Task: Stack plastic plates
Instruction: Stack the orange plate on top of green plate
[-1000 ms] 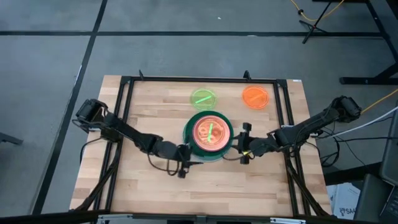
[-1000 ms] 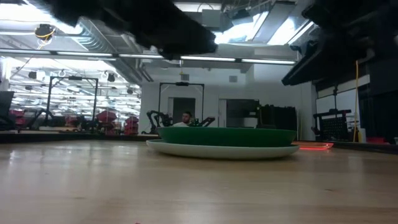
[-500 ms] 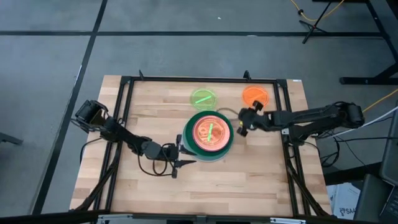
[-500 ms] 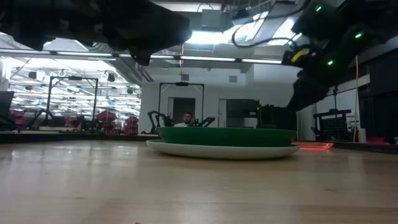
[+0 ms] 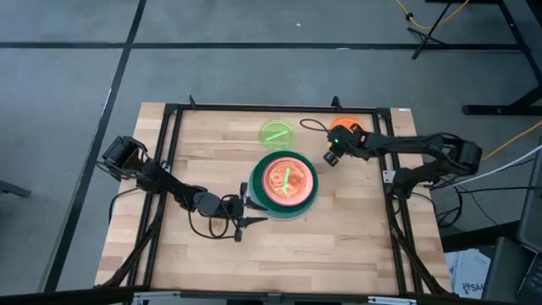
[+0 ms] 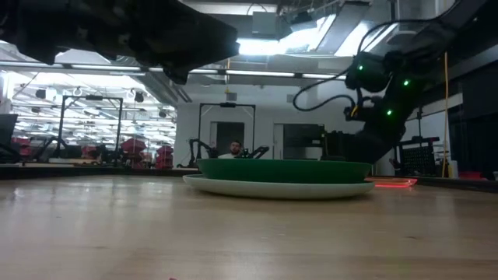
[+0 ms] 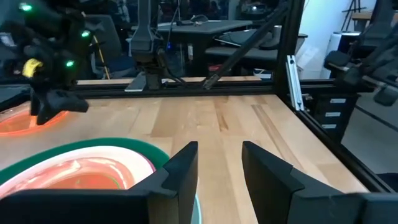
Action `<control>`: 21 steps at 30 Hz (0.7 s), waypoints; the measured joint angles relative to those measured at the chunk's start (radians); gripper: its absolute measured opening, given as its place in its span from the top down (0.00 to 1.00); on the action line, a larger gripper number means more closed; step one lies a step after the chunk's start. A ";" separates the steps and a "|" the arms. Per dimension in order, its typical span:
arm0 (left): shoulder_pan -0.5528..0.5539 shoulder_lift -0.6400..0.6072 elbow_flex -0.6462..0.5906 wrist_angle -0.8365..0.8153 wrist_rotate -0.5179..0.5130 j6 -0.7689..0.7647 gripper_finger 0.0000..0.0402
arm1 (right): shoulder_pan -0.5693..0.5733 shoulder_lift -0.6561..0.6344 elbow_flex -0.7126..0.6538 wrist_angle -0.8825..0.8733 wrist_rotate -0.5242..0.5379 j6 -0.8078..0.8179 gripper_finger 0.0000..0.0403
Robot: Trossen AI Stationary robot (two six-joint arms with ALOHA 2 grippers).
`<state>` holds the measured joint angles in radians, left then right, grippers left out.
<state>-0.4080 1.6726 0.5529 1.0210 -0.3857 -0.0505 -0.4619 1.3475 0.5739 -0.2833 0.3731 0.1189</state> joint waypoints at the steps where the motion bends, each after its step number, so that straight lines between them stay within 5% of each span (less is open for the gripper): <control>1: 0.000 0.000 0.000 -0.001 0.000 0.000 0.70 | -0.014 0.012 0.000 0.011 0.000 -0.009 0.66; 21: 0.002 0.000 0.001 -0.027 -0.018 0.000 0.70 | -0.156 0.173 0.002 0.142 -0.008 -0.088 0.66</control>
<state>-0.4061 1.6730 0.5541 0.9938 -0.4034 -0.0505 -0.6178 1.5204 0.5761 -0.1412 0.3655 0.0308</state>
